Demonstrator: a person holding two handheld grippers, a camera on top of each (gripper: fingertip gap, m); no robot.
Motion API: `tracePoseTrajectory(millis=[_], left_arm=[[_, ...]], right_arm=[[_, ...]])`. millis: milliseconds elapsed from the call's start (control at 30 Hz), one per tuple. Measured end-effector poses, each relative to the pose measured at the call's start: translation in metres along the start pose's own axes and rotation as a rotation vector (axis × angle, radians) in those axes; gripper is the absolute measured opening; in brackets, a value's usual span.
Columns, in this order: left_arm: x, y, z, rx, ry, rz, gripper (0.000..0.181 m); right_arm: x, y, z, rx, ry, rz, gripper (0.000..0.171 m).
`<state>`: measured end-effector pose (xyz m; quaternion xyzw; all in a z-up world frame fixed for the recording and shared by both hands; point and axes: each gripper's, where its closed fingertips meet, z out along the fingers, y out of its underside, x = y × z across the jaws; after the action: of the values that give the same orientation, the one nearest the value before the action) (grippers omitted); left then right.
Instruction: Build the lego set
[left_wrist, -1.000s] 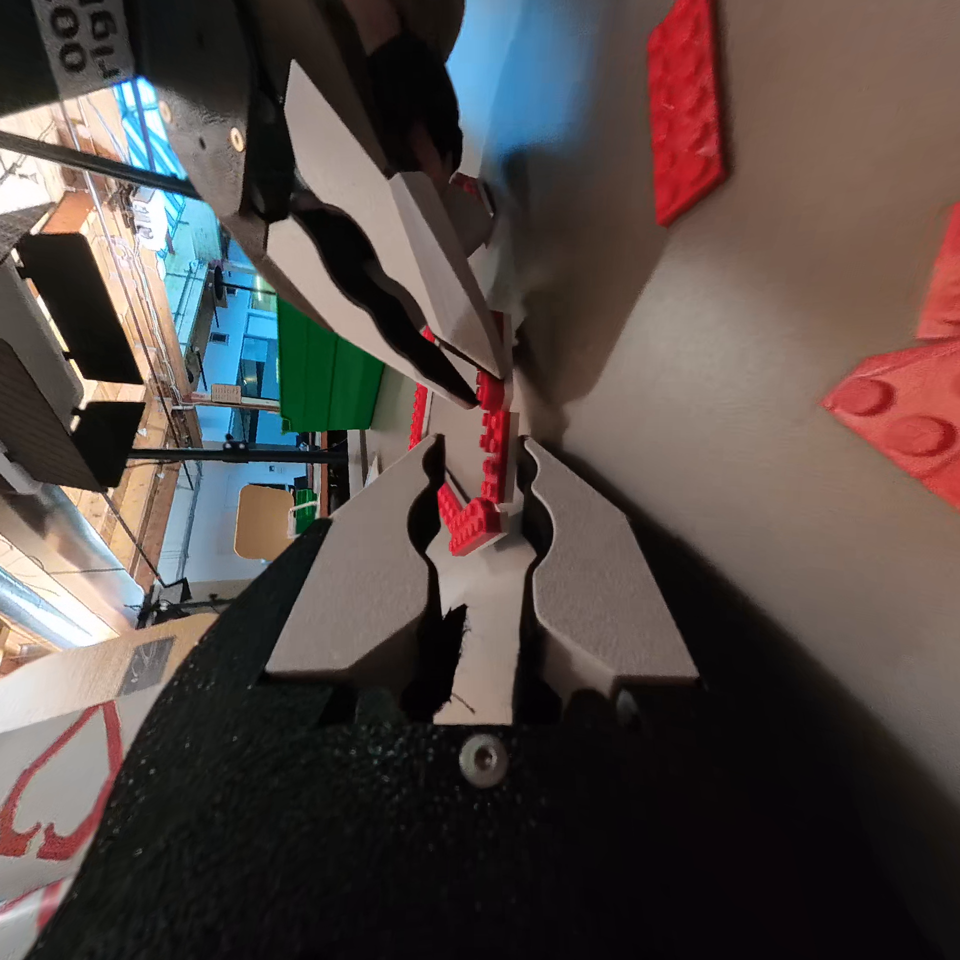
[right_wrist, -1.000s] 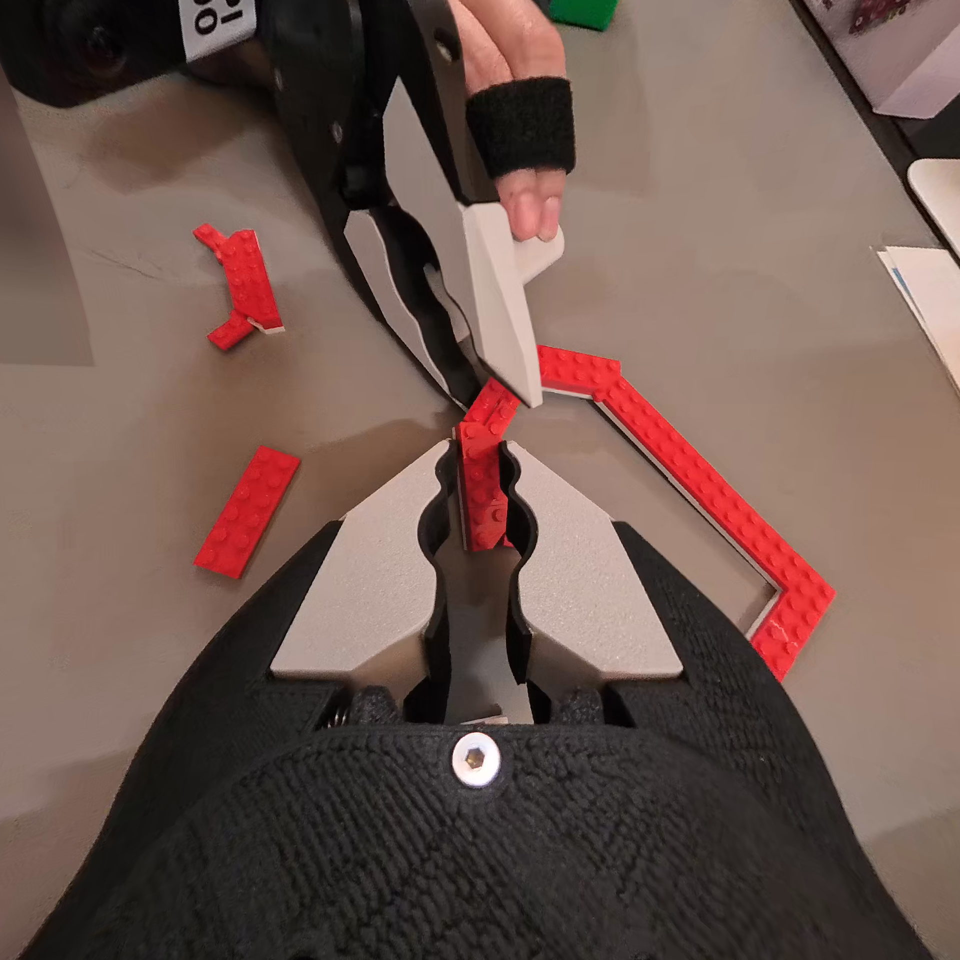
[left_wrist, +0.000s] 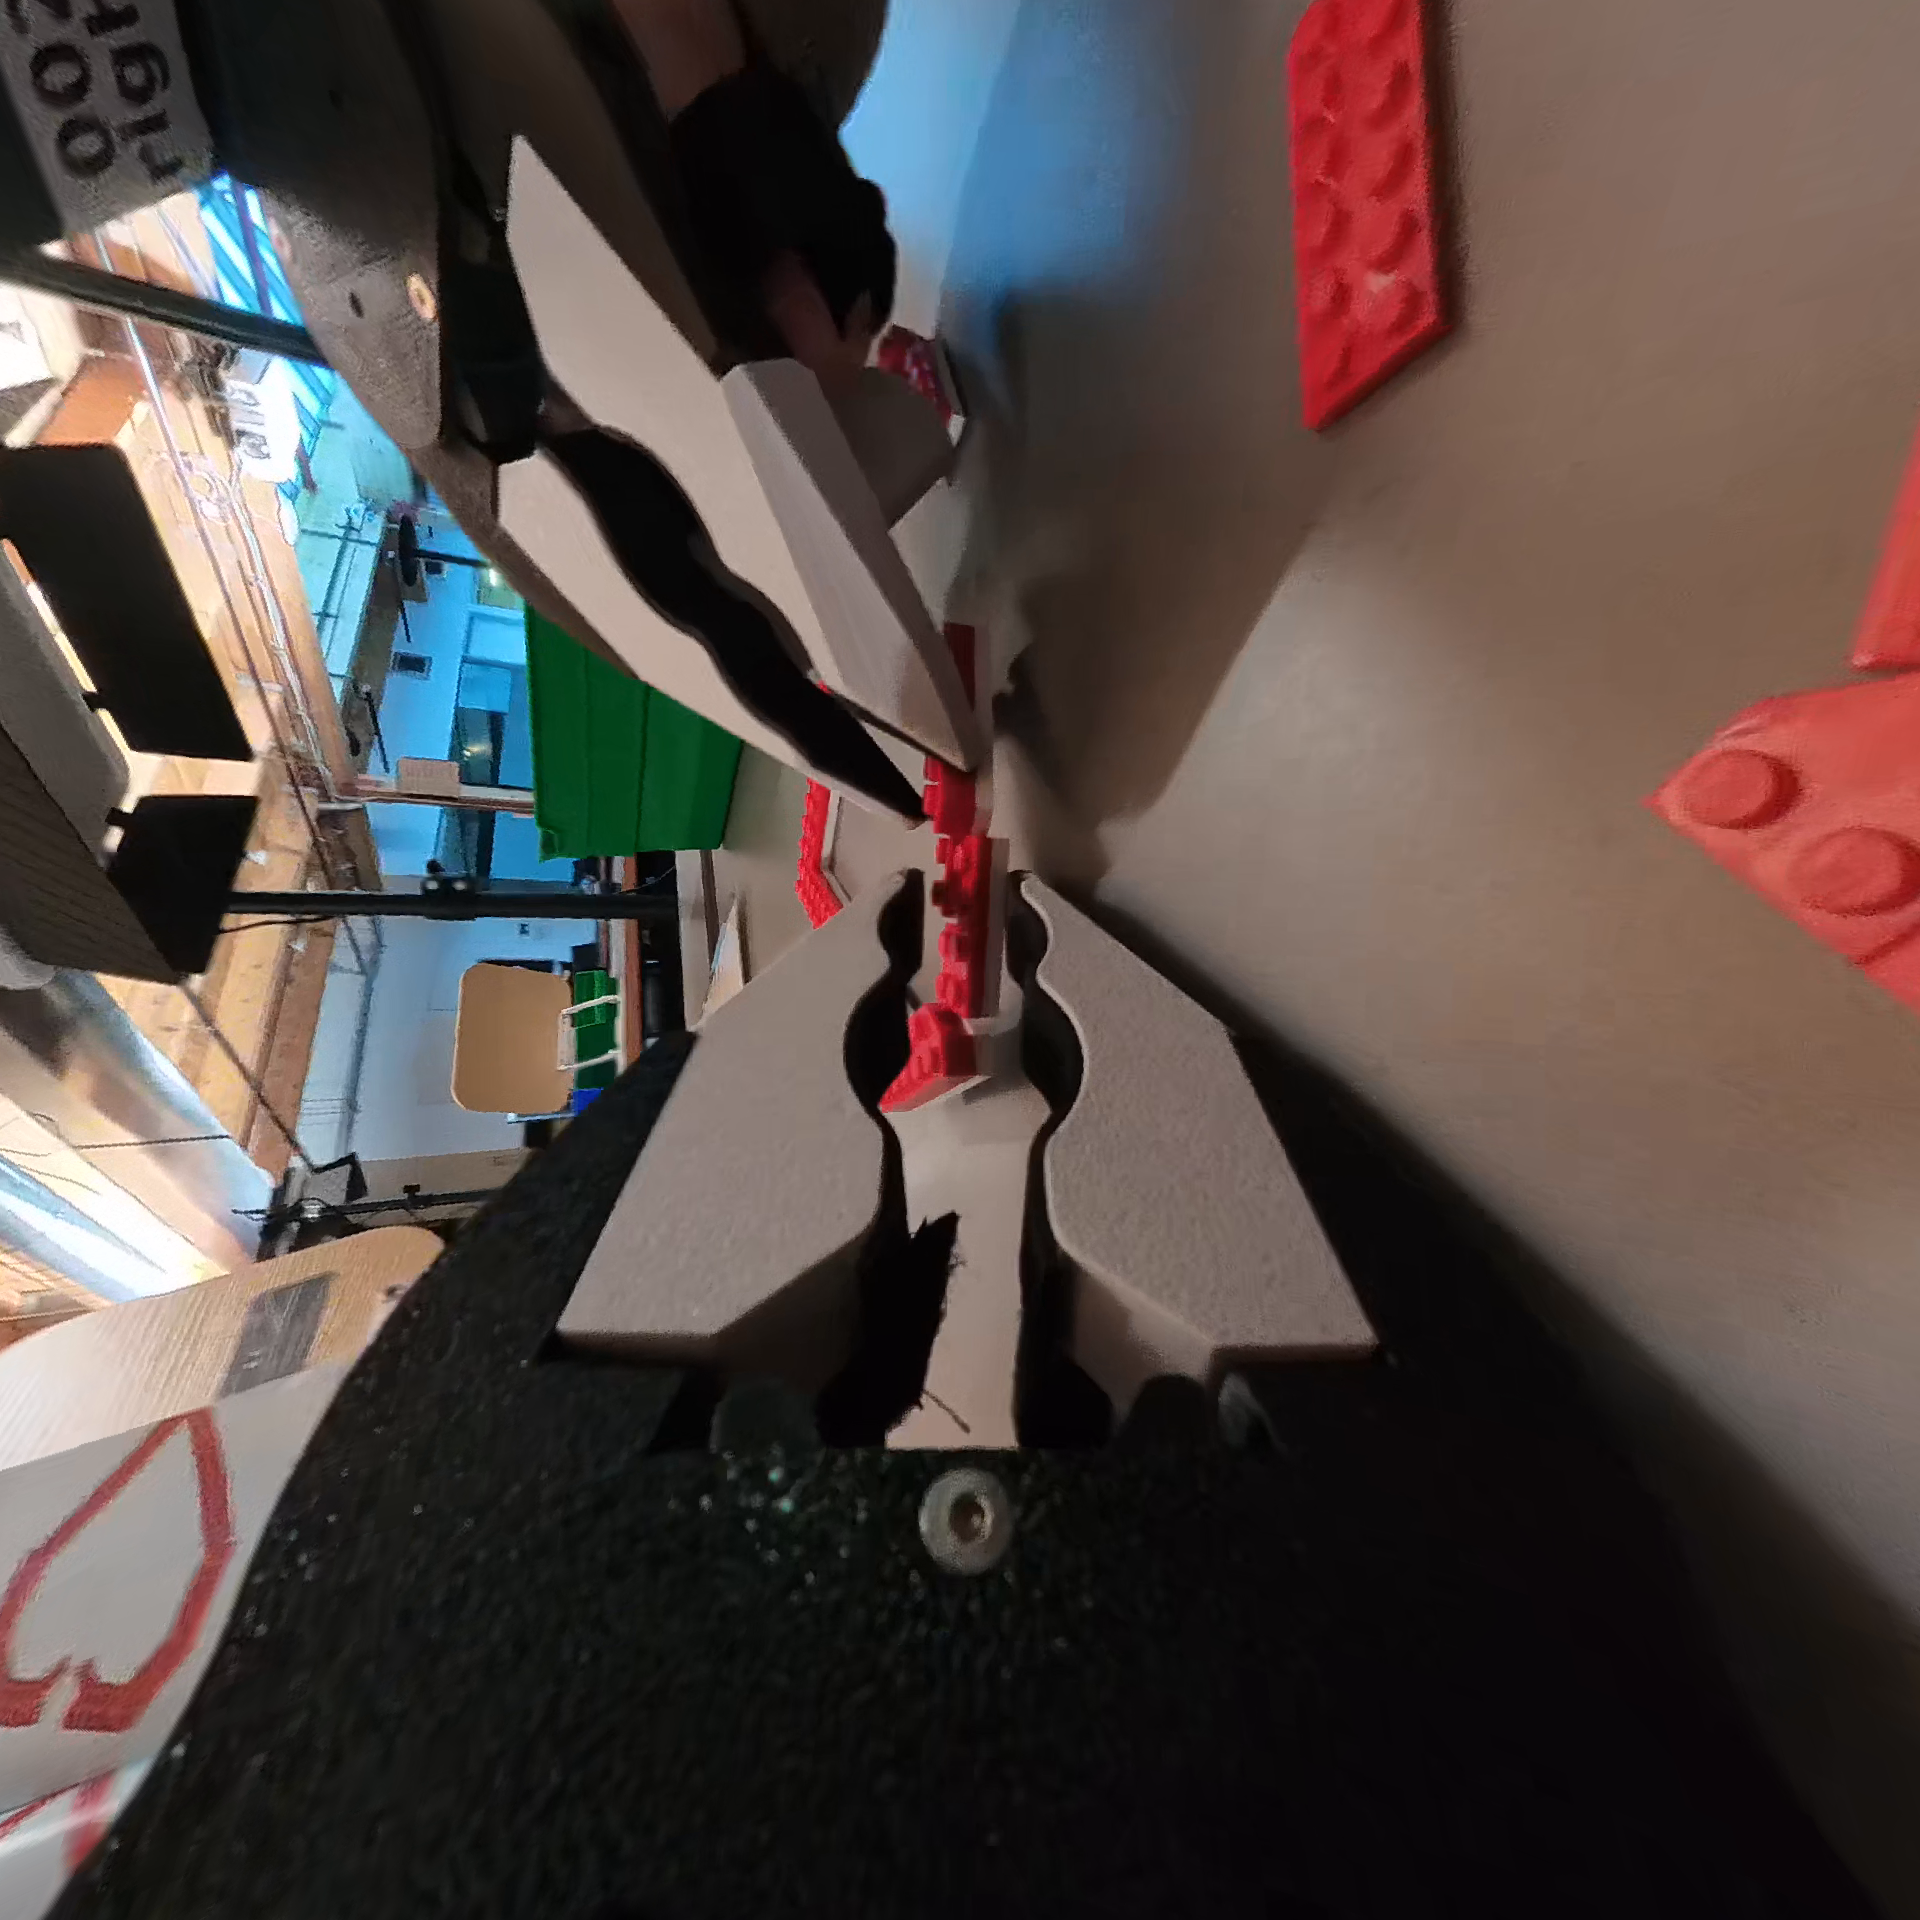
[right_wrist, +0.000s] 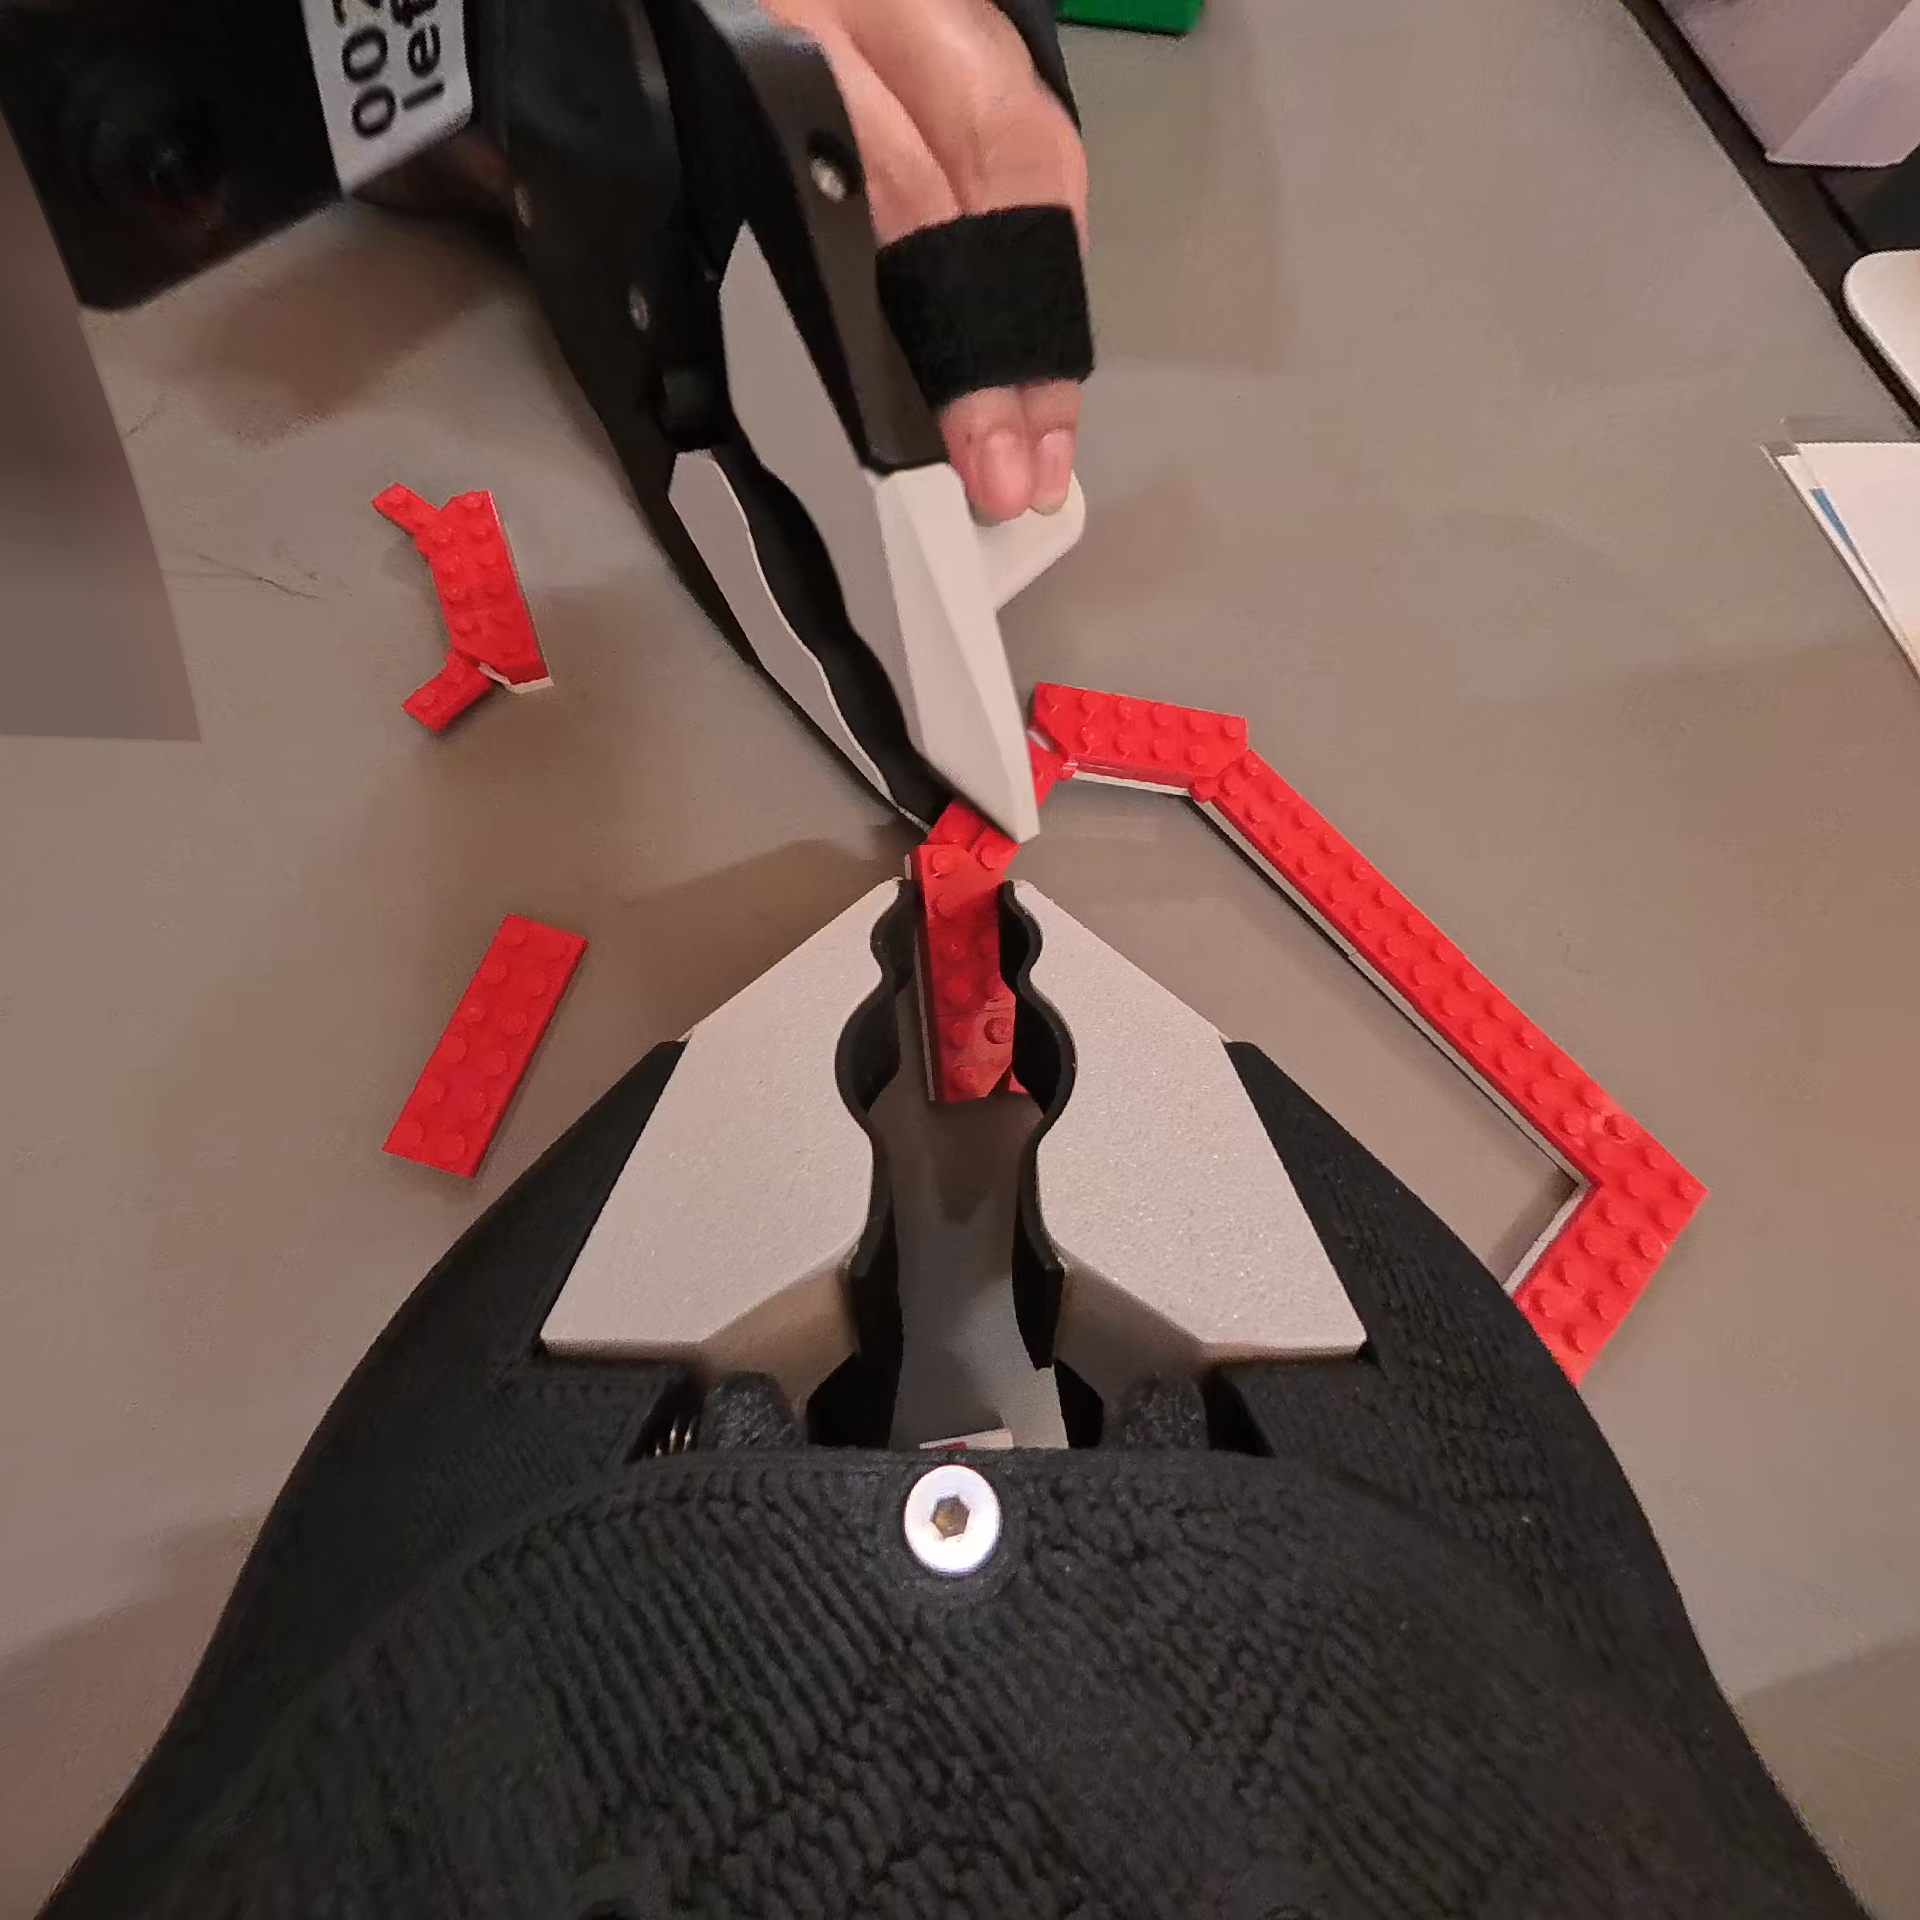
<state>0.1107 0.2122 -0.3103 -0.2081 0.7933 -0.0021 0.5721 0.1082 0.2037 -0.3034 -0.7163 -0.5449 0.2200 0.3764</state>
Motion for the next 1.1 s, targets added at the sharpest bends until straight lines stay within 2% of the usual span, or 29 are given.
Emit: tracePoseTrajectory(millis=[400, 433, 533, 633, 700, 900, 1100], left_arm=[[0.000, 0.002, 0.003, -0.092, -0.022, 0.189, 0.008], [-0.002, 0.004, 0.004, -0.115, -0.030, 0.195, 0.008], [-0.010, 0.009, 0.003, -0.144, -0.054, 0.143, 0.008], [-0.022, 0.013, 0.001, -0.160, -0.084, 0.050, 0.007], [-0.026, 0.015, 0.000, -0.162, -0.093, 0.004, 0.007], [-0.029, 0.017, -0.002, -0.153, -0.093, -0.093, 0.006], [-0.029, 0.014, -0.002, -0.122, -0.089, -0.130, 0.007]], right_arm=[[-0.004, -0.004, 0.007, 0.020, -0.010, 0.014, 0.010], [-0.003, -0.004, 0.007, 0.017, 0.001, 0.002, 0.015], [0.004, -0.007, -0.002, 0.023, 0.073, -0.037, 0.046], [0.005, -0.007, -0.007, 0.024, 0.163, -0.169, 0.055], [0.006, -0.007, -0.004, 0.004, 0.246, -0.288, 0.054], [0.032, -0.015, -0.007, -0.108, 0.596, -0.678, 0.024], [0.028, -0.020, -0.001, -0.101, 0.622, -0.760, 0.011]])
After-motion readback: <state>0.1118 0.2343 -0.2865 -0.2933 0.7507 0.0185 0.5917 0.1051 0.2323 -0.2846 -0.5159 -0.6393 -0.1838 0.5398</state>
